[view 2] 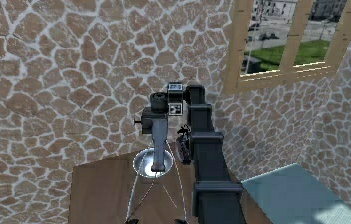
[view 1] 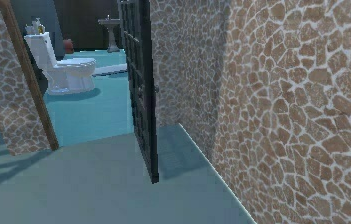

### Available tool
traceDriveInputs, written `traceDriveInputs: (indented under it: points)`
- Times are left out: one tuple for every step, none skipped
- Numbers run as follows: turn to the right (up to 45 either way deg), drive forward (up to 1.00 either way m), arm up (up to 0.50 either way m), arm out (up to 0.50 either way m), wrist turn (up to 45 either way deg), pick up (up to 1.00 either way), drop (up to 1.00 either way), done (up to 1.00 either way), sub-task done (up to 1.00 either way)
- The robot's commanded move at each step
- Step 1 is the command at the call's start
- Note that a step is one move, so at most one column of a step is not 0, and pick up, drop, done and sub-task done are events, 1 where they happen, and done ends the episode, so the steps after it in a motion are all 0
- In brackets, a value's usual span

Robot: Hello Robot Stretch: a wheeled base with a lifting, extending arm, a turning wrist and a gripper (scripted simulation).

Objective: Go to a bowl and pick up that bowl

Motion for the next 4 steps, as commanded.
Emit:
traceDriveInputs:
  points:
    - [0.0,0.00,0.00,0.00,45.0,0.00,0.00,0.00,0.00]
    - [0.0,0.00,0.00,0.00,45.0,0.00,0.00,0.00,0.00]
    - [0.0,0.00,0.00,0.00,45.0,0.00,0.00,0.00,0.00]
    - [0.0,0.00,0.00,0.00,21.0,0.00,0.00,0.00,0.00]
